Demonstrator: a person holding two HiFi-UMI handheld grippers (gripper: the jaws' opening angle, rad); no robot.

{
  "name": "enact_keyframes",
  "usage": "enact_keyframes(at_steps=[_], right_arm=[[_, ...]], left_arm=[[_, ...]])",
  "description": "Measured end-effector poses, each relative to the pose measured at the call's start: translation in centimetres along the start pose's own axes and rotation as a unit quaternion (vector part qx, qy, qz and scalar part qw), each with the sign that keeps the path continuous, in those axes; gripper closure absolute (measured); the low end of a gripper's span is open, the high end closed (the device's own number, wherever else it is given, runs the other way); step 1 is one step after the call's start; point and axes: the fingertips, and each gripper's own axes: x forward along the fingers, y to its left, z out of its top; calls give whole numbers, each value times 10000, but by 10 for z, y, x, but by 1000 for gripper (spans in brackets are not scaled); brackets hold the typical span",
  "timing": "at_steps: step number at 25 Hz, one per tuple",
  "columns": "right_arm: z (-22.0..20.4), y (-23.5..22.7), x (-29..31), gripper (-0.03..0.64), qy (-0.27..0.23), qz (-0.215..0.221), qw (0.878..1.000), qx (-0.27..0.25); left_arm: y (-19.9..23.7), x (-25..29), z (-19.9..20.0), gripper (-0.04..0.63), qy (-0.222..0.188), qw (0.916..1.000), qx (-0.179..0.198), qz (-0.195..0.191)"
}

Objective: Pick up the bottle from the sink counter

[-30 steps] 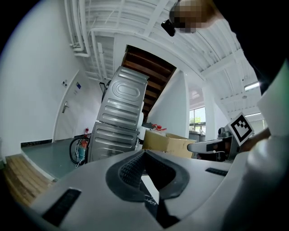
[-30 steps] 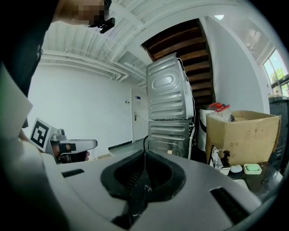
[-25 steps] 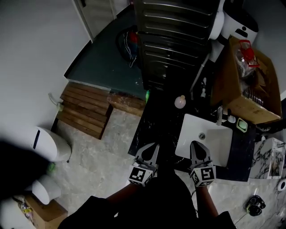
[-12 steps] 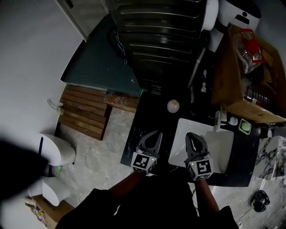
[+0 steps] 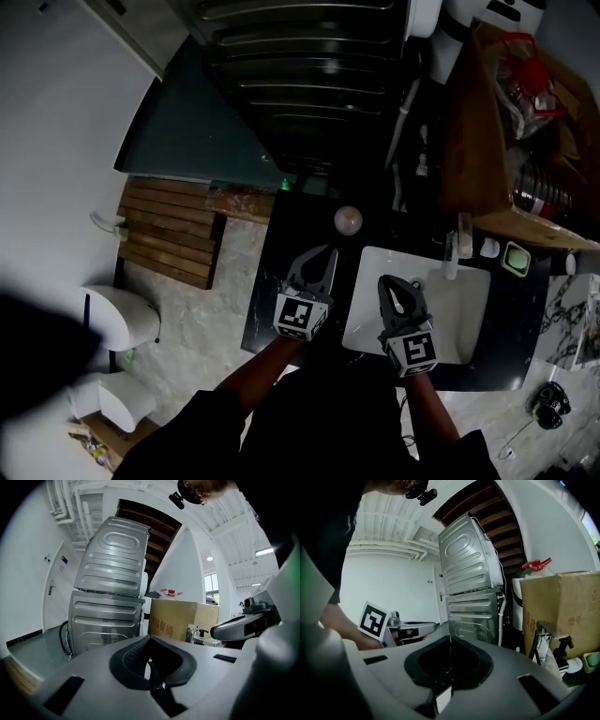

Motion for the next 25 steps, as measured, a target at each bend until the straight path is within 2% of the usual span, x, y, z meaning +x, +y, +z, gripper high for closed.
enact_keyframes(at_steps=[7,12,17,20,22,25], right_arm=[[-20,-23,-1,577,203,-147,9993,269],[-34,-26,-2,577,267,-70,9989,389],[-48,-33,-2,577,424,-114,9978,492],[-55,-35,-5,577,475,-139,9975,496],[-58,-36,-6,577,526,-127,9973,500],[-63,-39,-7,577,552,-131,9968,561]], left_arm=[[7,40,-26,592,198,9997,133,-96],[11,61,-38,592,265,9994,168,-132],[16,77,-50,589,293,9995,27,-106],[18,82,-54,573,316,9995,30,-31],[19,84,-56,528,332,9994,38,13],[18,86,-56,523,260,9996,100,59]])
